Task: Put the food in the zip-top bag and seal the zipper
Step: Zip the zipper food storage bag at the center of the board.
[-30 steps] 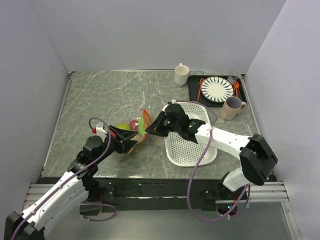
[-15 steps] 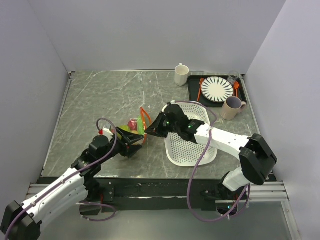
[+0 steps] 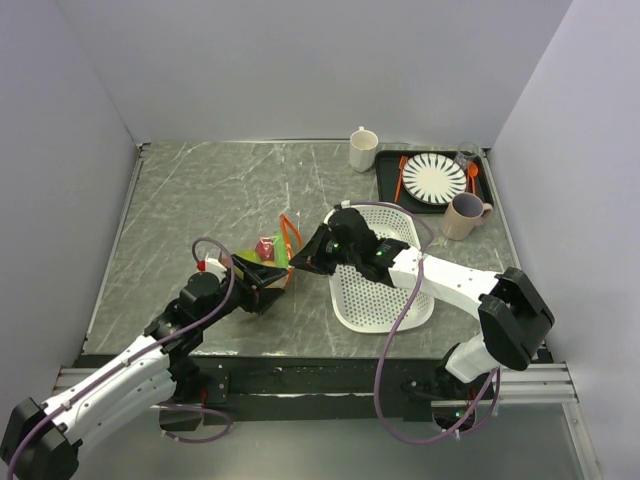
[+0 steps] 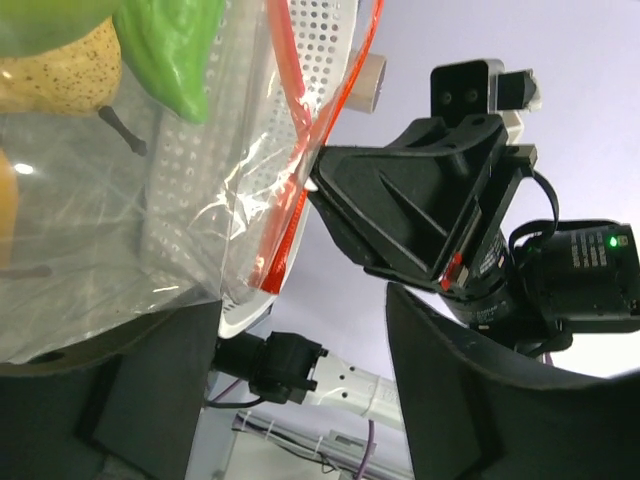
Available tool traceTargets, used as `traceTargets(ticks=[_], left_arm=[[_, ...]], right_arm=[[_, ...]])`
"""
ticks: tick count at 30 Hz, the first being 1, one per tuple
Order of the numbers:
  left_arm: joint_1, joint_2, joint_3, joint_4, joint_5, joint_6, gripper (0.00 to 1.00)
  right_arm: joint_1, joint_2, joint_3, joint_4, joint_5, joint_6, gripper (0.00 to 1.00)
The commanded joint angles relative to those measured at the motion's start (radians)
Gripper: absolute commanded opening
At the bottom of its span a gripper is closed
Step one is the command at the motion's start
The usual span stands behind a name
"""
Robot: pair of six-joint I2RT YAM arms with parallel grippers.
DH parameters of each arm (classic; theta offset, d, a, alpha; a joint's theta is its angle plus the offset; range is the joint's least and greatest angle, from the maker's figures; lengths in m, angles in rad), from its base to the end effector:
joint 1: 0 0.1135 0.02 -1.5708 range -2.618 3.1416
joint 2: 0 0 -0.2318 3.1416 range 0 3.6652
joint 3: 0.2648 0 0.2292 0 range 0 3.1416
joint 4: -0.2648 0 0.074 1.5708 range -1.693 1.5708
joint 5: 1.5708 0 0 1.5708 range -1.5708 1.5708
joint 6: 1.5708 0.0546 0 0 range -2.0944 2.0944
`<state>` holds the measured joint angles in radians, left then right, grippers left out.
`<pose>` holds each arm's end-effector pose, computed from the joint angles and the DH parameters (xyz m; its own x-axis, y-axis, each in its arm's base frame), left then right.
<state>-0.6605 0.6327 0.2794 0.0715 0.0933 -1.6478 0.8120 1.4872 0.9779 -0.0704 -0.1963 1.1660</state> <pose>0.1427 -0.1173 0.1946 -0.6626 -0.7423 0.0997 -0.2714 0.1138 -0.9557 0.2192 0.2466 0.2191 -0.9058 0.3549 -0.2313 0.0219 0.5845 0.8111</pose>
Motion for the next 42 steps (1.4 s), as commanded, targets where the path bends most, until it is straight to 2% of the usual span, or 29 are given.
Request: traceTargets(ticks=[1,3,7,21,26,29,31,35,42], left_arm=[[-0.011,0.047,-0.002,0.145,-0.047,-0.02,0.64],[-0.014,0.084,0.014,0.146,-0.049,-0.017,0.59],[-0.021,0.119,0.003,0.197,-0.066,-0.032,0.56],[-0.021,0.124,0.027,0.109,-0.122,-0.027,0.35],[-0.021,0.124,0.036,0.096,-0.129,-0.018,0.34],[-0.021,0.107,0.034,0.082,-0.138,-0.018,0.36],[-0.021,0.088,0.023,0.08,-0.153,-0.027,0.43],[-0.021,0.062,0.018,0.059,-0.176,-0.032,0.45],[-0.019,0.097,0.011,0.103,-0.153,-0.04,0.29]], right_arm=[[0.009,-0.045,0.021,0.024,-0.002,-0.002,0.0],[0.01,-0.048,0.015,0.027,-0.003,0.0,0.0],[0.013,-0.051,0.016,0.021,-0.009,-0.003,0.0],[0.05,-0.067,-0.012,0.009,-0.011,-0.006,0.0],[0.058,-0.071,-0.013,-0.002,-0.003,-0.014,0.0],[0.058,-0.076,-0.016,-0.008,0.003,-0.017,0.0],[0.061,-0.082,-0.024,-0.006,0.006,-0.015,0.0],[0.061,-0.087,-0.025,-0.009,0.008,-0.017,0.0],[0.065,-0.081,-0.018,-0.012,0.006,-0.02,0.0]])
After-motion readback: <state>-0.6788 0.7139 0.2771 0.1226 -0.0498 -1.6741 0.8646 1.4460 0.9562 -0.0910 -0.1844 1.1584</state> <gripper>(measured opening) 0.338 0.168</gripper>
